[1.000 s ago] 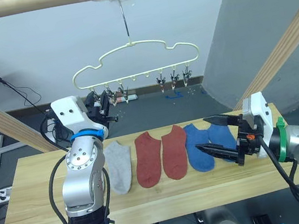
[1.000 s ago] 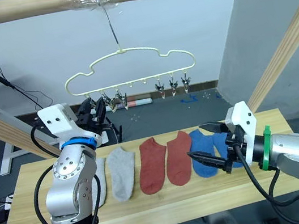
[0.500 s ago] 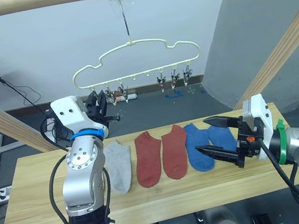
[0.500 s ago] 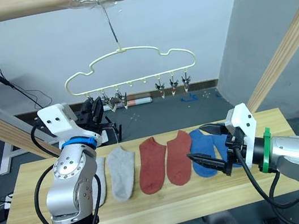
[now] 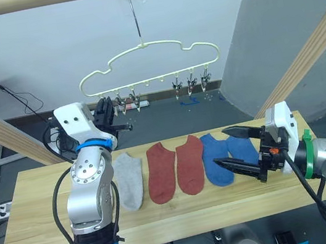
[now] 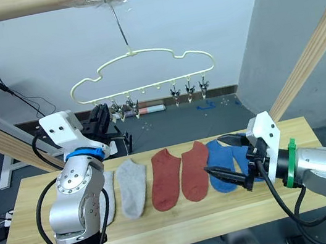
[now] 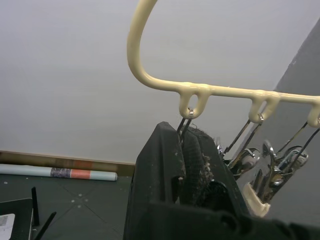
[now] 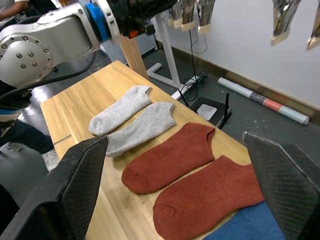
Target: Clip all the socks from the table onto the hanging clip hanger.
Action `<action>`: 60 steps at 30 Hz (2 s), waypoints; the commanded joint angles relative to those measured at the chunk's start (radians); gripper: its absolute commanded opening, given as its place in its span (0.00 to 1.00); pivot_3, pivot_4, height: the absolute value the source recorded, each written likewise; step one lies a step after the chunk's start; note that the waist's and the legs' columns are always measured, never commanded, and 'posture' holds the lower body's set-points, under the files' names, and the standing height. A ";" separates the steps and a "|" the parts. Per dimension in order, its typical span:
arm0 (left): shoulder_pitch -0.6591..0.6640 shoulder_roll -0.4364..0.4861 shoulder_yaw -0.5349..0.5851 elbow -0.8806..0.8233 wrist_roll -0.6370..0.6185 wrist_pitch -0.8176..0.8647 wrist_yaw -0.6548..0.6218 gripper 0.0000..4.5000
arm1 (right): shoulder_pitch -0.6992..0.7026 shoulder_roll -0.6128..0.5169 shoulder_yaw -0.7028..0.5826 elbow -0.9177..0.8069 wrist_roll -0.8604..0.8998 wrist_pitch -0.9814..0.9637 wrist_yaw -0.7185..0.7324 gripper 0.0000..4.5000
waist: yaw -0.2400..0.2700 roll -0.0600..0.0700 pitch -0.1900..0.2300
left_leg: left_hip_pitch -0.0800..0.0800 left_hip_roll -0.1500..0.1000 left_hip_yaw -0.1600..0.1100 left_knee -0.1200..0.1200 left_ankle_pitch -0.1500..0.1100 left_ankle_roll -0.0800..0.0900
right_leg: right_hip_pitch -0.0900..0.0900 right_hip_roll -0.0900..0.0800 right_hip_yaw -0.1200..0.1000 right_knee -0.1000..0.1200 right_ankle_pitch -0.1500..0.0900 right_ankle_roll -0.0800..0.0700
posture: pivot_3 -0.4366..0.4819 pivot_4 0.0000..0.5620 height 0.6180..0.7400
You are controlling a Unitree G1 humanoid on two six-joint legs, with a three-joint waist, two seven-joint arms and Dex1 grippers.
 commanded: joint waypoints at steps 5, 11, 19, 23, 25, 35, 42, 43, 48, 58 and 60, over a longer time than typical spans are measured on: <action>-0.001 0.008 0.007 -0.045 -0.012 0.000 -0.007 0.00 | -0.042 0.000 -0.025 -0.040 0.074 -0.001 -0.037 1.00 | -0.001 0.000 0.006 | -0.001 0.000 0.000 0.000 0.000 0.000 | -0.001 0.000 0.000 0.000 0.000 0.000 | 0.23 0.55 1.00; -0.007 0.017 0.010 -0.031 -0.017 -0.004 -0.019 0.00 | -0.053 -0.015 -0.012 -0.039 0.099 0.014 -0.062 1.00 | 0.000 0.000 0.007 | -0.001 0.000 0.000 0.000 0.000 0.000 | -0.001 0.000 0.000 0.000 0.000 0.000 | 0.23 0.55 1.00; -0.013 0.015 0.023 -0.031 -0.087 0.005 -0.062 0.00 | -0.145 -0.141 0.198 0.162 -0.171 0.215 -0.175 1.00 | -0.001 -0.001 0.009 | -0.001 0.000 0.001 0.000 0.000 0.000 | -0.002 -0.001 0.001 0.000 0.000 0.000 | 0.23 0.56 1.00; -0.015 0.018 0.029 -0.032 -0.107 0.010 -0.068 0.00 | -0.193 -0.104 0.248 0.296 -0.315 0.209 -0.231 1.00 | 0.000 -0.001 0.009 | -0.004 0.000 0.002 0.000 0.000 0.000 | -0.006 -0.001 0.002 0.001 0.000 0.000 | 0.23 0.57 1.00; -0.013 0.021 0.030 -0.033 -0.110 0.013 -0.067 0.00 | -0.225 -0.076 0.278 0.401 -0.400 0.209 -0.264 1.00 | 0.000 -0.001 0.010 | -0.005 0.000 0.002 0.000 0.000 0.000 | -0.007 -0.001 0.002 0.001 0.003 -0.004 | 0.24 0.58 1.00; -0.002 0.022 0.026 -0.061 -0.111 0.022 -0.055 0.00 | -0.339 0.079 0.338 0.705 -0.634 0.137 -0.295 1.00 | 0.000 0.001 0.012 | -0.005 -0.001 0.003 -0.001 0.000 0.000 | -0.008 -0.002 0.002 0.001 0.003 -0.004 | 0.27 0.58 1.00; -0.011 0.025 0.020 -0.092 -0.110 0.056 -0.042 0.00 | -0.384 0.161 0.329 0.805 -0.702 0.126 -0.264 1.00 | 0.000 0.002 0.014 | -0.005 -0.001 0.002 -0.001 0.000 0.000 | -0.008 -0.002 0.001 0.002 0.003 -0.005 | 0.28 0.58 1.00; -0.012 0.026 0.020 -0.095 -0.110 0.060 -0.041 0.00 | -0.387 0.167 0.327 0.810 -0.707 0.128 -0.260 1.00 | 0.000 0.002 0.014 | -0.005 -0.001 0.002 -0.001 0.000 0.000 | -0.008 -0.002 0.001 0.002 0.003 -0.005 | 0.28 0.58 1.00; -0.020 0.030 0.021 -0.106 -0.110 0.079 -0.037 0.00 | -0.394 0.206 0.332 0.834 -0.745 0.117 -0.254 1.00 | 0.000 0.003 0.015 | -0.005 -0.001 0.002 -0.001 0.000 0.000 | -0.008 -0.002 0.001 0.002 0.003 -0.005 | 0.29 0.59 1.00; -0.022 0.034 0.025 -0.118 -0.107 0.099 -0.036 0.00 | -0.405 0.267 0.315 0.949 -0.786 0.128 -0.229 1.00 | 0.000 0.003 0.016 | -0.005 -0.001 0.002 -0.001 0.000 0.000 | -0.008 -0.002 0.001 0.002 0.003 -0.005 | 0.30 0.59 1.00; -0.020 0.034 0.026 -0.118 -0.107 0.098 -0.036 0.00 | -0.407 0.276 0.308 0.961 -0.785 0.129 -0.217 1.00 | 0.000 0.003 0.016 | -0.005 -0.001 0.002 -0.001 0.000 0.000 | -0.007 -0.002 0.001 0.003 0.003 -0.005 | 0.30 0.59 1.00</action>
